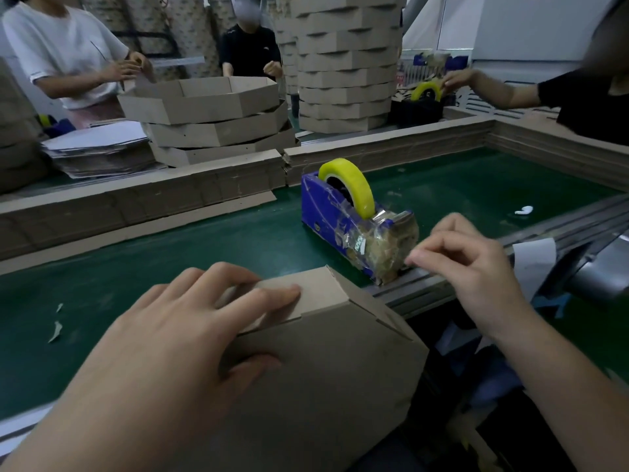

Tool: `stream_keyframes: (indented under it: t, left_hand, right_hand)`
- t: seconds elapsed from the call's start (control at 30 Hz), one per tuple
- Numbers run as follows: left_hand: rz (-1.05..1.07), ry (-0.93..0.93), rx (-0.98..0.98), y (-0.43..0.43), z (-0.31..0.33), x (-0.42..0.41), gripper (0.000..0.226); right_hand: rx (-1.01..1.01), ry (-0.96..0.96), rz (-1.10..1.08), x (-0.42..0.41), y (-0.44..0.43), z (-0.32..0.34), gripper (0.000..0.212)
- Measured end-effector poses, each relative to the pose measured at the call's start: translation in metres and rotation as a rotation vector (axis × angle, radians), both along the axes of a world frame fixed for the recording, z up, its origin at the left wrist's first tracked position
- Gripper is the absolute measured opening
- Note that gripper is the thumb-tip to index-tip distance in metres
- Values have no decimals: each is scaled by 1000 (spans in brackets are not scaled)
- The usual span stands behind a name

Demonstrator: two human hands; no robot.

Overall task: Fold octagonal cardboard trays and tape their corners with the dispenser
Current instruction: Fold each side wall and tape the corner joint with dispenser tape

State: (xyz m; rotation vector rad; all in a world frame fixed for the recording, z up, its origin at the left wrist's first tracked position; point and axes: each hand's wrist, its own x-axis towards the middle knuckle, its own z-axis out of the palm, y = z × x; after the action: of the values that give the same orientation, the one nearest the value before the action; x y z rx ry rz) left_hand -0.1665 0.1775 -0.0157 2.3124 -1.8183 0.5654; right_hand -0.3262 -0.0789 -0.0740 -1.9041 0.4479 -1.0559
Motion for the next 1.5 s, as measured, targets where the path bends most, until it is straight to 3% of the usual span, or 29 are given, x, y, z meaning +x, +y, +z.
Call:
stream_keyframes:
  t: [0.13, 0.33, 0.57, 0.73, 1.0, 1.5]
  left_hand:
    - [-18, 84, -62, -4, 11, -7, 36]
    - [-21, 218, -165, -10, 10, -18, 33]
    - [-50, 209, -212, -9, 7, -21, 34]
    - [-39, 208, -222, -7, 5, -21, 35]
    - [-100, 56, -112, -4, 3, -21, 34]
    - [-67, 64, -96, -3, -1, -28, 31]
  right_hand:
    - [148, 47, 485, 11, 31, 35, 17]
    - [180, 262, 685, 29, 48, 63, 16]
    - [209, 482, 707, 36, 50, 68, 17]
    - [236, 515, 710, 36, 50, 66, 18]
    - [234, 558, 710, 35, 51, 68, 18]
    - [178, 865, 681, 35, 39, 64, 41]
